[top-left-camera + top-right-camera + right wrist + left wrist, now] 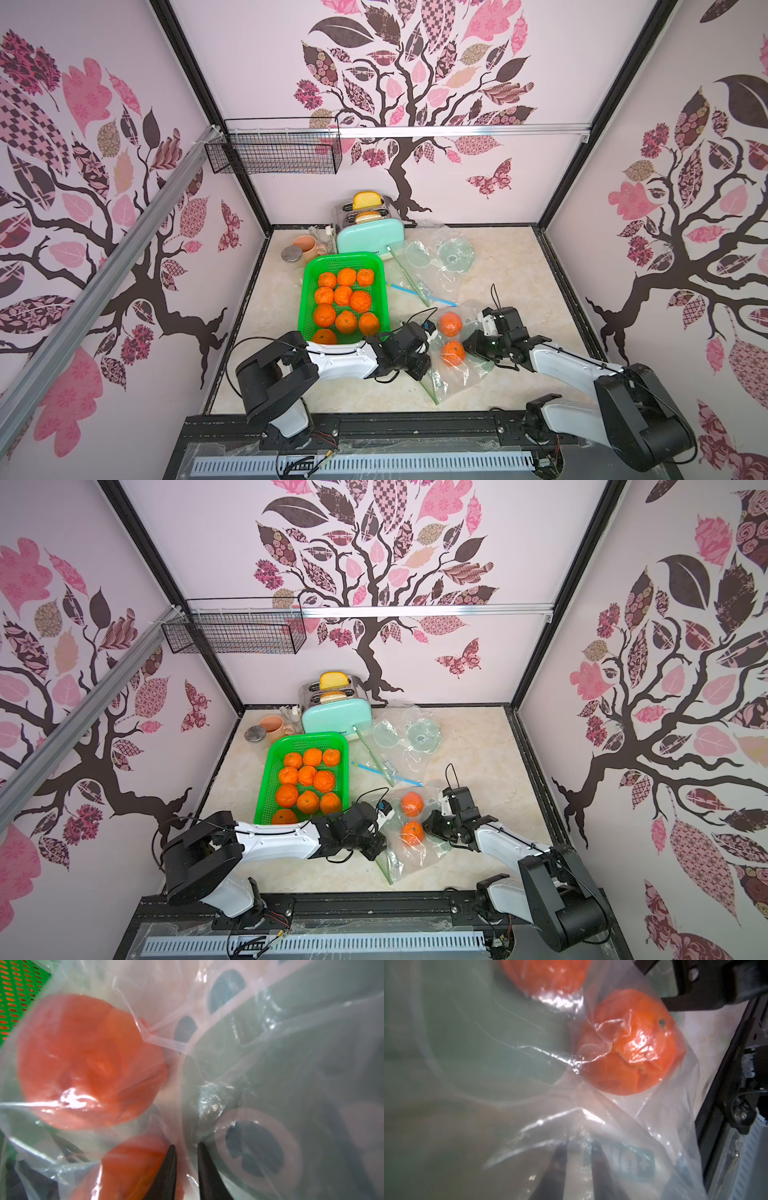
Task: Open the zip-top bag and take out the orange
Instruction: Adjust the zipper food storage bag at the center of the board, then pick up the orange from the zipper food storage bag.
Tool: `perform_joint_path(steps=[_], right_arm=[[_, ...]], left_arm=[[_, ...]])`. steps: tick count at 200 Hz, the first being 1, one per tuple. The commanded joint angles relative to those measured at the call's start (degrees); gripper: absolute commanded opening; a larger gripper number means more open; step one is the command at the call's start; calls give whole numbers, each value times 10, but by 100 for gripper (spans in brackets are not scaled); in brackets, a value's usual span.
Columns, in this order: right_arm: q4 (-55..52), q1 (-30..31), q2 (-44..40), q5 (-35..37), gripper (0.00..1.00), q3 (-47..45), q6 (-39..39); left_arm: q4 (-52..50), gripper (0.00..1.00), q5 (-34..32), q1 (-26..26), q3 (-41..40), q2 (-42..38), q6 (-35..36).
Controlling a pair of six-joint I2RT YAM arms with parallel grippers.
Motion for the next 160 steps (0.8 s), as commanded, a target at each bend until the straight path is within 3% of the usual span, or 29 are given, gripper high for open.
perform_joint_path(steps=[1, 53, 96, 160], right_arm=[[8, 3, 14, -1, 22, -3, -5], [6, 3, 14, 8, 23, -5, -8], [6, 3, 13, 8, 22, -4, -8], [3, 3, 2, 15, 23, -9, -10]], left_arm=[[29, 32, 11, -3, 3, 32, 6], [63, 51, 6, -27, 5, 38, 26], [70, 76, -26, -46, 17, 18, 55], [57, 91, -24, -53, 71, 49, 87]])
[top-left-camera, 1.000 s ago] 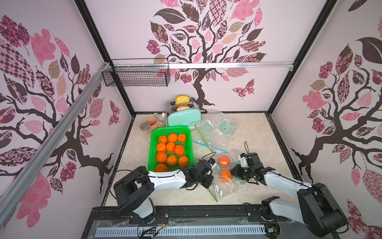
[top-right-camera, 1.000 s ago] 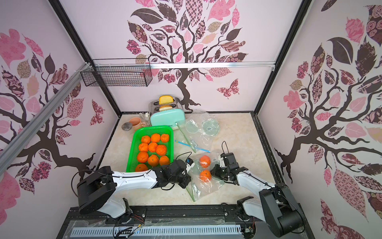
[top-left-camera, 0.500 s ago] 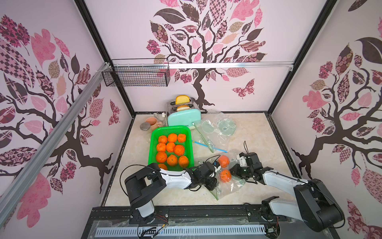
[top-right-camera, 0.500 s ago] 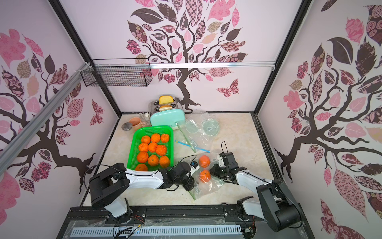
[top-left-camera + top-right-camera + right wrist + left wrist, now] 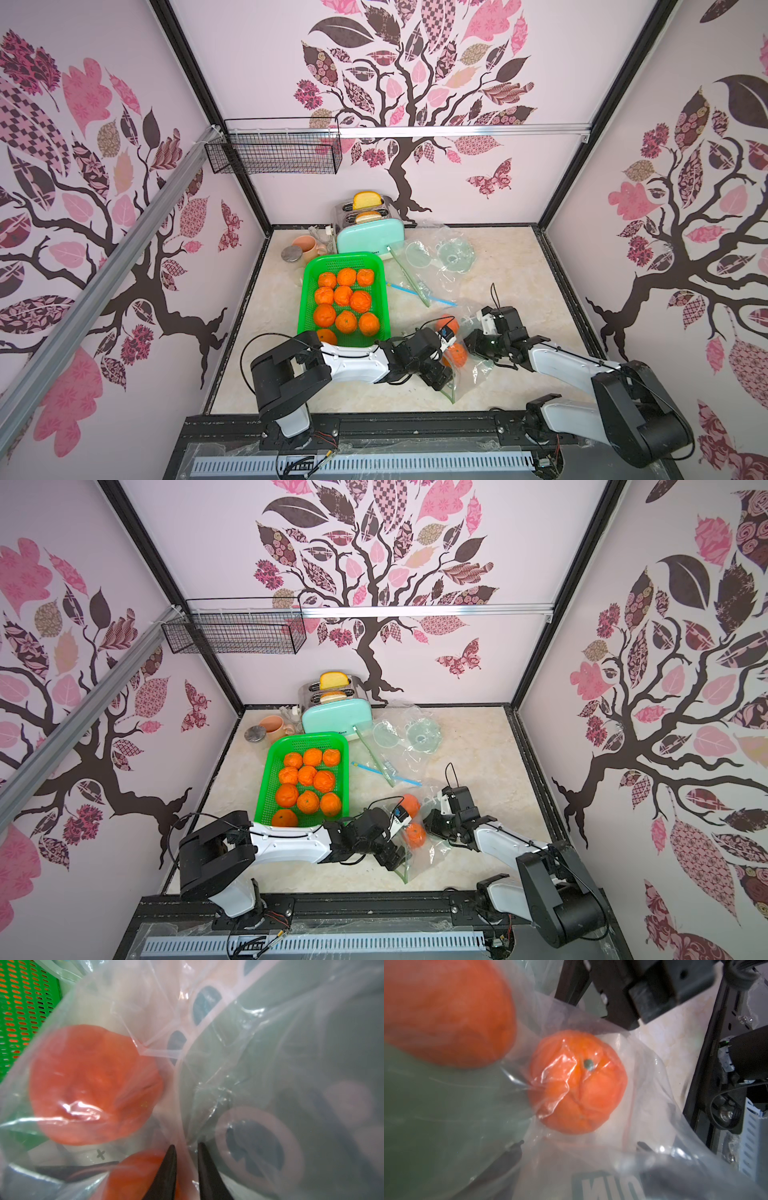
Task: Open the zip-top bag and take out the orange
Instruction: Pick up the orange from the zipper food storage bag.
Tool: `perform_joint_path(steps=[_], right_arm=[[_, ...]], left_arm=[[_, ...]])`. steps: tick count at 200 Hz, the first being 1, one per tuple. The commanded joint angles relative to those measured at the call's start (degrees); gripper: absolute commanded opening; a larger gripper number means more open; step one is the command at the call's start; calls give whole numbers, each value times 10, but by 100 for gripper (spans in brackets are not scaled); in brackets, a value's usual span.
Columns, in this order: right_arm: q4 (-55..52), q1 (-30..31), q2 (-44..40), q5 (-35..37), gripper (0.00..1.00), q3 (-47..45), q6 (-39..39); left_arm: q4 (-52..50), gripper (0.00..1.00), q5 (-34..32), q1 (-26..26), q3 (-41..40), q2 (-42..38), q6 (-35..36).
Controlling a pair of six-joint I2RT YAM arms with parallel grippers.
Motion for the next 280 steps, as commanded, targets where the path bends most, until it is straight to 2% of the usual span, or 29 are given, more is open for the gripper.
perform_joint_path(steps=[1, 90, 112, 137, 157, 175, 198, 227, 260, 280], right_arm=[[-18, 3, -5, 14, 23, -6, -9], [-21, 3, -5, 15, 24, -3, -12], [-21, 3, -4, 15, 24, -5, -12], [-18, 3, -6, 18, 25, -6, -10], [-15, 3, -10, 26, 26, -7, -9], [-13, 3, -16, 31, 29, -8, -9], [-2, 2, -29, 47, 30, -19, -3], [8, 3, -55, 82, 31, -32, 3], [22, 3, -82, 112, 31, -44, 8], [25, 3, -88, 120, 31, -49, 10]], left_arm=[[4, 91, 0, -5, 27, 16, 25], [-20, 90, -14, -7, 99, 83, 38], [-16, 80, -16, -8, 95, 82, 34], [-11, 58, -21, -8, 81, 66, 31], [-10, 31, -29, -8, 66, 48, 26], [-15, 22, -28, -8, 54, 32, 21], [-40, 21, -17, -8, 47, 6, 8], [-102, 20, 30, -5, 51, -35, -5], [-153, 17, 28, -5, 23, -91, -22], [-194, 16, 5, -4, 6, -137, -29]])
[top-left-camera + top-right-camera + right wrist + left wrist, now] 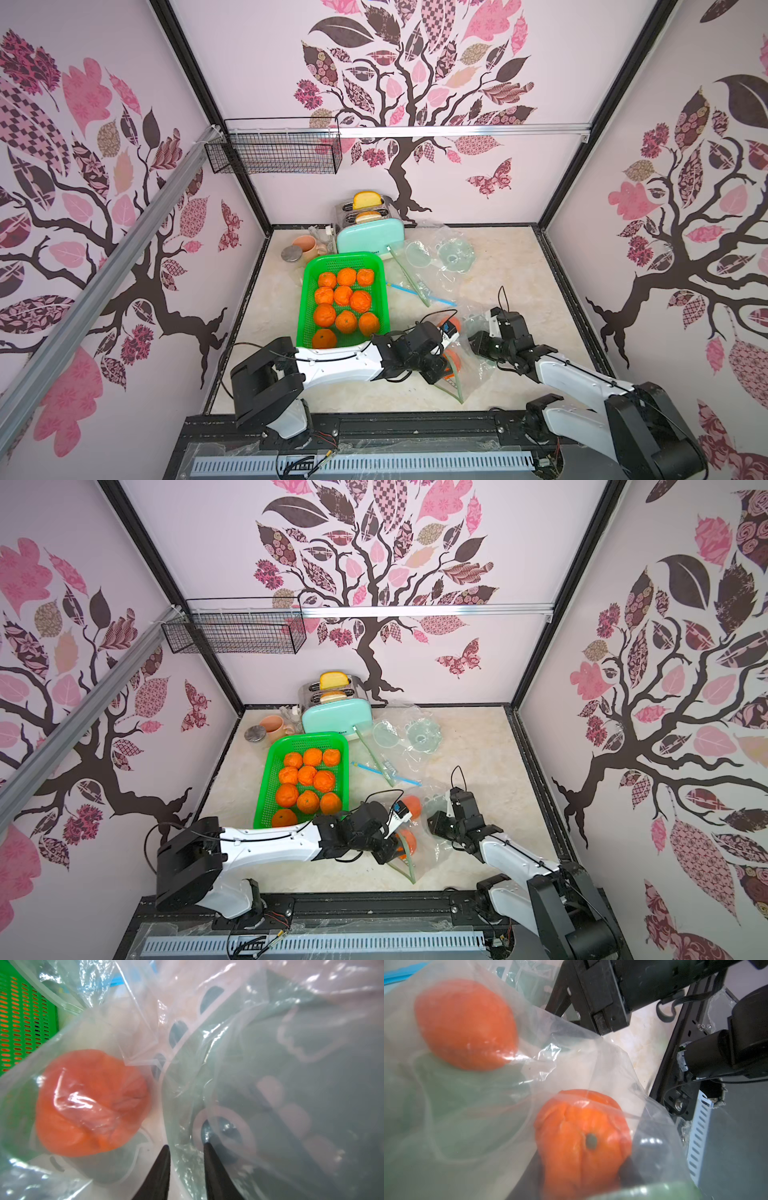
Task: Open the zip-top bag and take out the orange
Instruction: Pick up the orange from the zipper food storage bag.
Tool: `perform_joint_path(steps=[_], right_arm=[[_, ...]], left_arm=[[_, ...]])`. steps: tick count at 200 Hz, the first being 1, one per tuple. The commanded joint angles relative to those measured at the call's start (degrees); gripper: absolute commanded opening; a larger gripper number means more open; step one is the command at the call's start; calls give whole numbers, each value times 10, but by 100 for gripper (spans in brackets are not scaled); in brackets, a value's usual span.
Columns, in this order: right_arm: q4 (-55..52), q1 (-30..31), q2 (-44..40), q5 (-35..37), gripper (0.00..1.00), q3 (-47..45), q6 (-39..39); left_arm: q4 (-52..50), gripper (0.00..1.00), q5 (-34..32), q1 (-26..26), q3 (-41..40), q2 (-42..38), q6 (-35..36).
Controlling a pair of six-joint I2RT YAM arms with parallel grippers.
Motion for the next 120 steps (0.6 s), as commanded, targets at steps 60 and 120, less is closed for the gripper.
perform_joint_path(steps=[60, 120], right_arm=[[3, 3, -12, 36, 32, -4, 8], [5, 2, -10, 34, 32, -4, 8]], left_arm=[[-191, 14, -94, 24, -9, -202, -29], [-266, 12, -224, 100, -8, -275, -79]])
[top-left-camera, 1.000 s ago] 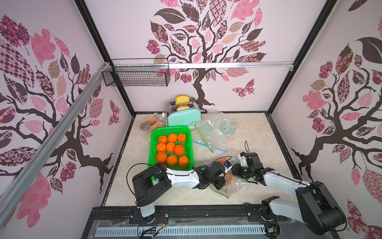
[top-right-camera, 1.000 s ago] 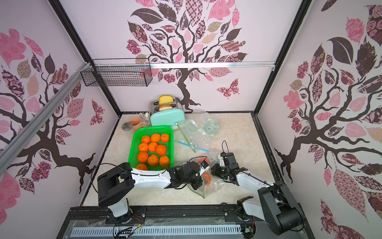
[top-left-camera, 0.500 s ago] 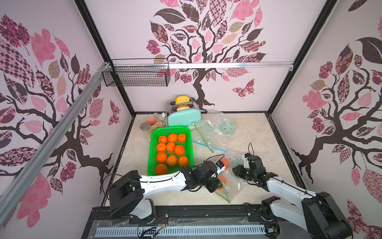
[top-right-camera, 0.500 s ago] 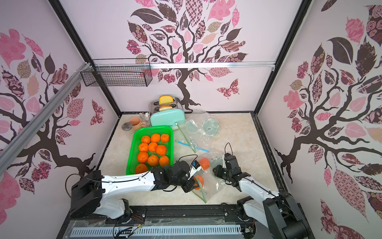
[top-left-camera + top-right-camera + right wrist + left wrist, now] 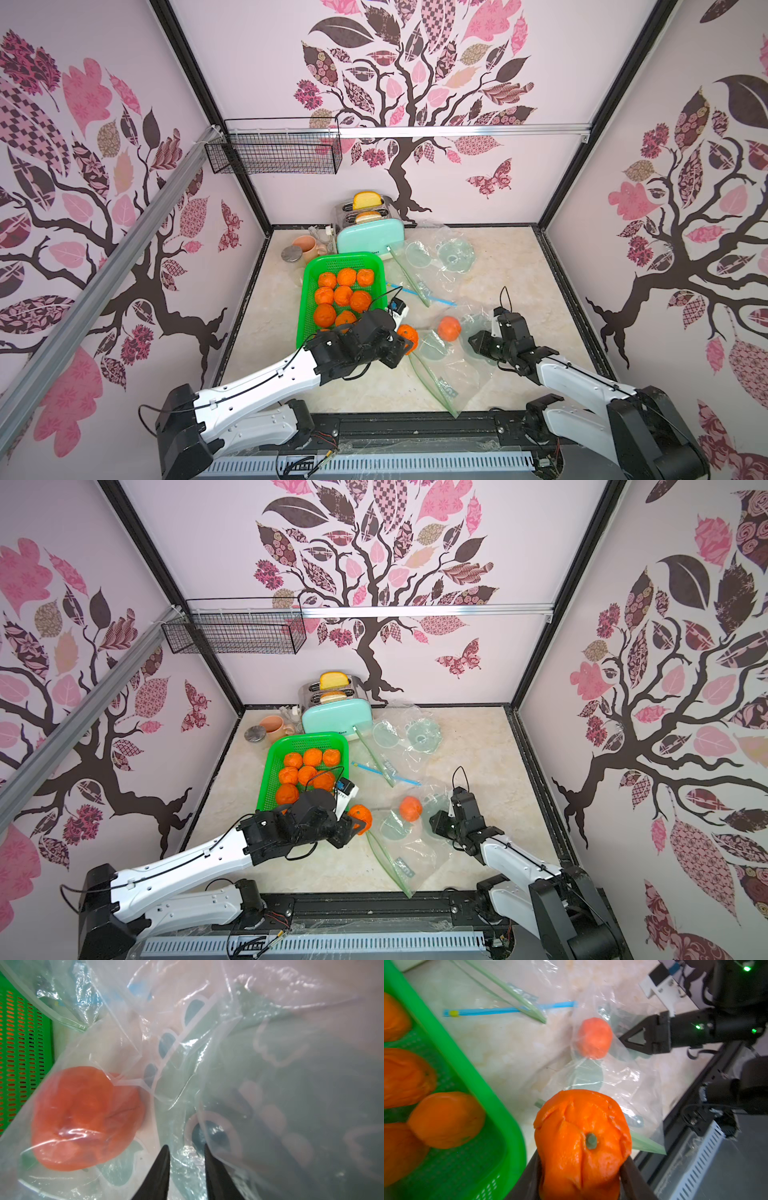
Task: Open the zip-top bag and take out the orange
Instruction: Pick up the orange from the zipper food storage bag, then place the orange in the basket.
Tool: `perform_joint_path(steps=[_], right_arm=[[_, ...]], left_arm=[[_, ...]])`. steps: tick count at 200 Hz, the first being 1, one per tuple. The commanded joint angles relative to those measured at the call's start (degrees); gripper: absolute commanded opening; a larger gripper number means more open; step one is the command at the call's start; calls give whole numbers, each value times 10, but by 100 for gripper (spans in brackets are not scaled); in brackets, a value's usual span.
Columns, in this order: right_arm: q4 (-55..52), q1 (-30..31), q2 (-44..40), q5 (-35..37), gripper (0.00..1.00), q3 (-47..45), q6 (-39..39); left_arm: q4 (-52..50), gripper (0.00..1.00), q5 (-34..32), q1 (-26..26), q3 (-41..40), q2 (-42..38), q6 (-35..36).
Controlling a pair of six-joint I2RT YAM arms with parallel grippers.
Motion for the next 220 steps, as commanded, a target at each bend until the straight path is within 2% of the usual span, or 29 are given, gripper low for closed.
perform_joint_path(steps=[1, 44, 87, 115, 138, 179, 220], right_arm=[[0, 3, -3, 6, 31, -1, 4], [1, 2, 0, 5, 32, -1, 5], [0, 3, 7, 5, 32, 2, 4], [2, 2, 10, 5, 32, 2, 5], [3, 3, 15, 2, 32, 4, 5], [3, 3, 21, 0, 32, 5, 5], [4, 3, 24, -1, 32, 6, 4]], left_arm=[[-48, 12, -84, 14, 10, -12, -27], [-103, 13, -187, 60, 0, -26, -88], [-137, 12, -242, 95, -30, -56, -146], [-154, 13, -242, 118, -51, -63, -189], [-146, 13, -209, 130, -71, -52, -208], [-133, 13, -172, 129, -91, -38, -224], [-128, 15, -182, 130, -106, -29, -225]])
